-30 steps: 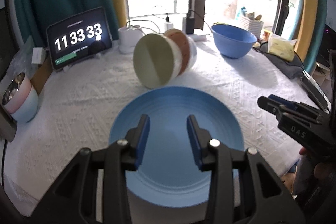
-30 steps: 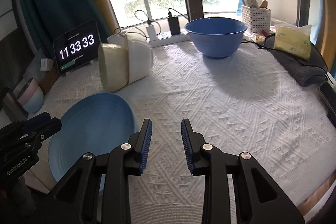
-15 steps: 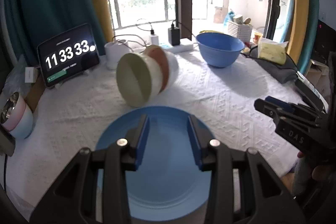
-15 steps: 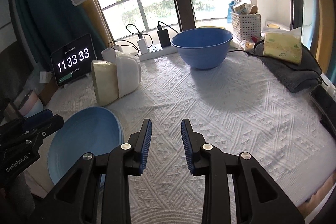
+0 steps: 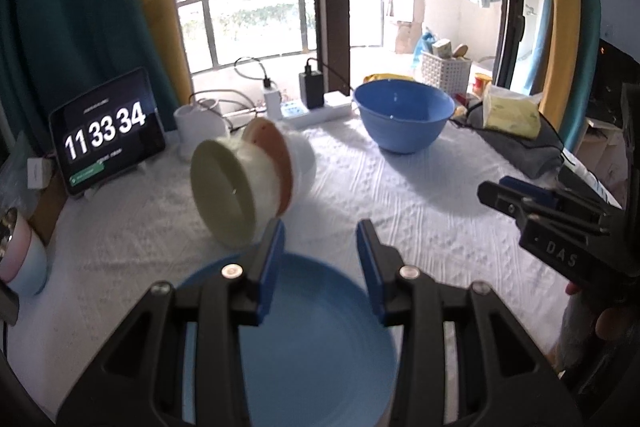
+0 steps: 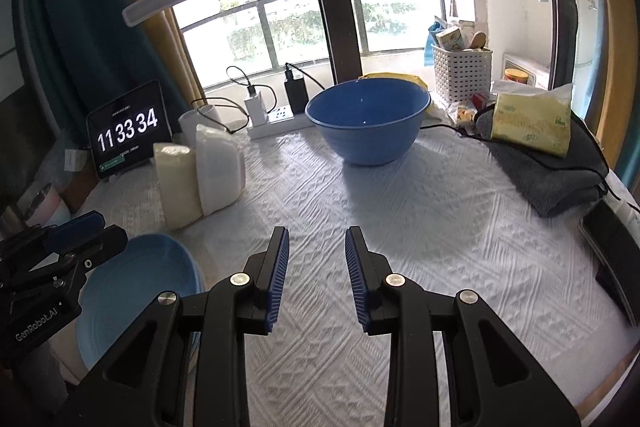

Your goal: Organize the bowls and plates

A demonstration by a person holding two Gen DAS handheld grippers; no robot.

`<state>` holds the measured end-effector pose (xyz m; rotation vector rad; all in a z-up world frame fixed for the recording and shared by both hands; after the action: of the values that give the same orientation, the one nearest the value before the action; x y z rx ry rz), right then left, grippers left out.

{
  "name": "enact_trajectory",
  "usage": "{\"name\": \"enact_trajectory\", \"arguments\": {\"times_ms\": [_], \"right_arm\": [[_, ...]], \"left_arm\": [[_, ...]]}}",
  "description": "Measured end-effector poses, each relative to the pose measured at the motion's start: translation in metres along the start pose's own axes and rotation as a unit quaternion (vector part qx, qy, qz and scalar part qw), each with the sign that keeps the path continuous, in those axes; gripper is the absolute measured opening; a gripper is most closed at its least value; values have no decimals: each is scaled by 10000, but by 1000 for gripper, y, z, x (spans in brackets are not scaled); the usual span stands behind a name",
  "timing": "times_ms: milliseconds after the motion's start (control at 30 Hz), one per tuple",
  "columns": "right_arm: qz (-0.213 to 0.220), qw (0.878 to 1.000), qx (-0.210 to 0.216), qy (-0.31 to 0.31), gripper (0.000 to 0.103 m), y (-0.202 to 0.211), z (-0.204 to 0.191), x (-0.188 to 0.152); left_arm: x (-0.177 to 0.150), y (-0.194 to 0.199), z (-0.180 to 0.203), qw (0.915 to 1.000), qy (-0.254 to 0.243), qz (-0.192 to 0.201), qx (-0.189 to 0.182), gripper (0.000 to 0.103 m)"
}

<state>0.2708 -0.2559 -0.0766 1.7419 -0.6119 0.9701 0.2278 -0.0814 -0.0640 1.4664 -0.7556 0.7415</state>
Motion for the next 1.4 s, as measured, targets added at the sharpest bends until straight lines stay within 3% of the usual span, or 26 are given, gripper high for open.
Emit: {"name": "enact_trajectory", "arguments": {"times_ms": [600, 867, 967, 1033, 1400], "right_arm": [[257, 9993, -256, 103, 31, -43, 37, 56], [236, 9992, -268, 173, 32, -68, 45, 71], [204, 9995, -222, 135, 46, -78, 49, 75], [129, 9997, -182, 82, 47, -86, 52, 77], [-221, 9990, -174, -351, 47, -120, 78, 93]], "left_arm": [[67, -67, 37, 9983, -143, 386, -404, 42], [79, -115, 39, 9979, 175, -104, -621, 45], [79, -136, 38, 9975, 246, -401, -535, 45], [80, -146, 39, 9974, 205, -532, -449, 45], [100, -188, 32, 9948, 490, -737, -494, 45]]}}
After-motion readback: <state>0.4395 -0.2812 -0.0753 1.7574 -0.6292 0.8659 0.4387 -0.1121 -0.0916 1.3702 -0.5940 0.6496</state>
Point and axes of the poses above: each gripper's, at about its wrist camera, not at the fingertips, and y roughly against the way its jaws point, z to its right, x to its top, the point moved 2 cm from there along -y, roughly the way its jaws point, and after that the axes turned 3 degrees about z, right-handed, at the moved point
